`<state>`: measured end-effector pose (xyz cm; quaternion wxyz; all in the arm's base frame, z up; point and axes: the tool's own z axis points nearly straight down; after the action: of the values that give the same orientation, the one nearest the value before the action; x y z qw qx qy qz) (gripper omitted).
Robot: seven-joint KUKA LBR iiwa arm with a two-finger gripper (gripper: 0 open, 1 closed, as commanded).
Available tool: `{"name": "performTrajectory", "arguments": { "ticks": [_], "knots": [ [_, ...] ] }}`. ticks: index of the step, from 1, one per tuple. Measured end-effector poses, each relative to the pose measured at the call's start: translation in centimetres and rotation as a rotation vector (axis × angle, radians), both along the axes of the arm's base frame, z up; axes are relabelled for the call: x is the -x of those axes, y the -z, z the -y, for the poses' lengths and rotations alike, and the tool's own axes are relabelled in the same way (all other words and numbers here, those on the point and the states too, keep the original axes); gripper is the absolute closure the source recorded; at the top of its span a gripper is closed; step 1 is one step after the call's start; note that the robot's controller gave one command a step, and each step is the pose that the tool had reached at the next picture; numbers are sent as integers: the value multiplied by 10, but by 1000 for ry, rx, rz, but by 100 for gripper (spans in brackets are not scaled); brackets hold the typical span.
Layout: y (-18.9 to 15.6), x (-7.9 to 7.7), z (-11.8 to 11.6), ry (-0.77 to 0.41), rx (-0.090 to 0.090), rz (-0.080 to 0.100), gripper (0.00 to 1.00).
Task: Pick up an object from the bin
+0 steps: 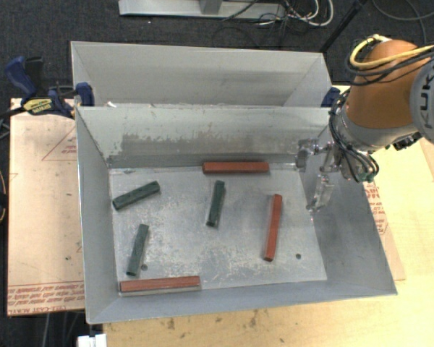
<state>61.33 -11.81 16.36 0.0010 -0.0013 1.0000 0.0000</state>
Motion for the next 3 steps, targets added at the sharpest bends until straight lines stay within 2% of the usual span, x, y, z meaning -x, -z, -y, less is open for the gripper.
{"name": "performTrajectory", "arguments": {
  "ticks": [1,2,3],
  "knots": [
    [0,0,0,0,0,0,0],
    [21,9,-17,-158,3,7,0],
    [88,-13,-47,-545,-1,1,100]
  ]
}}
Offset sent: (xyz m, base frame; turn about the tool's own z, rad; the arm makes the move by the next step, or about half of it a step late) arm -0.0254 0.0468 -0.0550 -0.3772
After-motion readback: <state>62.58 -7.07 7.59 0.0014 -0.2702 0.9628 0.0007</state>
